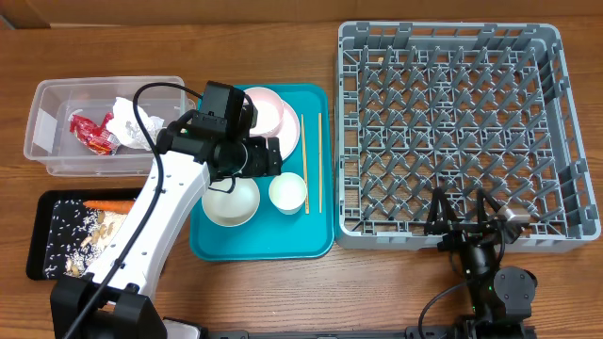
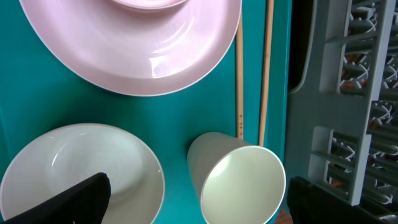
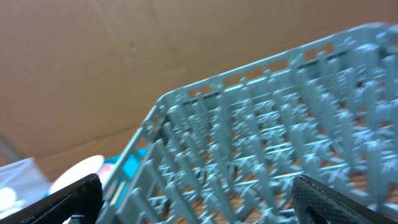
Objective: Sort waste into correct bins and load items into the dishwasher
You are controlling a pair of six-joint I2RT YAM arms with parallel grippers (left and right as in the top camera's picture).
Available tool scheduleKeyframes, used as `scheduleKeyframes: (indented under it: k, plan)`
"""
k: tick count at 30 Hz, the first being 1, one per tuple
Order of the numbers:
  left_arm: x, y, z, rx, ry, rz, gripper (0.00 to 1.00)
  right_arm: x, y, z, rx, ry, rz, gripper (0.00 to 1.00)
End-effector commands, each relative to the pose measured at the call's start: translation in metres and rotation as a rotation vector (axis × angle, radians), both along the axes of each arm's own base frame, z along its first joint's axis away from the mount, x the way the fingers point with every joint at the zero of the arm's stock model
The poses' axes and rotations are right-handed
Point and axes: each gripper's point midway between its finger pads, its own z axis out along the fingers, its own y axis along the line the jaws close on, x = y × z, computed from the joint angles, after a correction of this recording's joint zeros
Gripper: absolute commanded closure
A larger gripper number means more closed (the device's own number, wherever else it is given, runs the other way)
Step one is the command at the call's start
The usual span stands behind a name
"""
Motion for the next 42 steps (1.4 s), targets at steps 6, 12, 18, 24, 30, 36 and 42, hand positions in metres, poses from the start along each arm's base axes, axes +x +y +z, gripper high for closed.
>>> scheduleKeyframes:
  k: [6, 12, 18, 24, 30, 36, 42]
  plan:
    - [0.003, -0.001, 0.006, -0.019, -0.002, 0.017, 0.05, -0.022, 0.014, 0.066, 0.048, -0.027, 0.081, 0.00]
    - [0.003, -0.002, 0.006, -0.034, 0.012, 0.061, 0.20, -0.042, 0.013, 0.140, 0.033, 0.017, 0.080, 0.00]
    - [-0.009, -0.007, 0.003, -0.037, 0.058, 0.058, 0.33, -0.036, 0.023, 0.192, 0.015, 0.108, 0.138, 0.00]
    - [-0.022, -0.020, -0.006, -0.027, 0.086, 0.013, 0.34, -0.026, 0.026, 0.190, 0.018, 0.137, 0.152, 0.00]
    - [-0.034, -0.031, -0.019, -0.002, 0.122, -0.018, 0.38, -0.027, 0.026, 0.184, 0.019, 0.165, 0.151, 0.00]
    - [-0.041, -0.028, -0.038, 0.062, 0.183, -0.023, 0.44, -0.030, 0.026, 0.171, 0.022, 0.218, 0.150, 0.00]
    - [-0.043, -0.028, -0.061, 0.091, 0.249, -0.024, 0.46, -0.032, 0.024, 0.161, 0.022, 0.261, 0.142, 0.00]
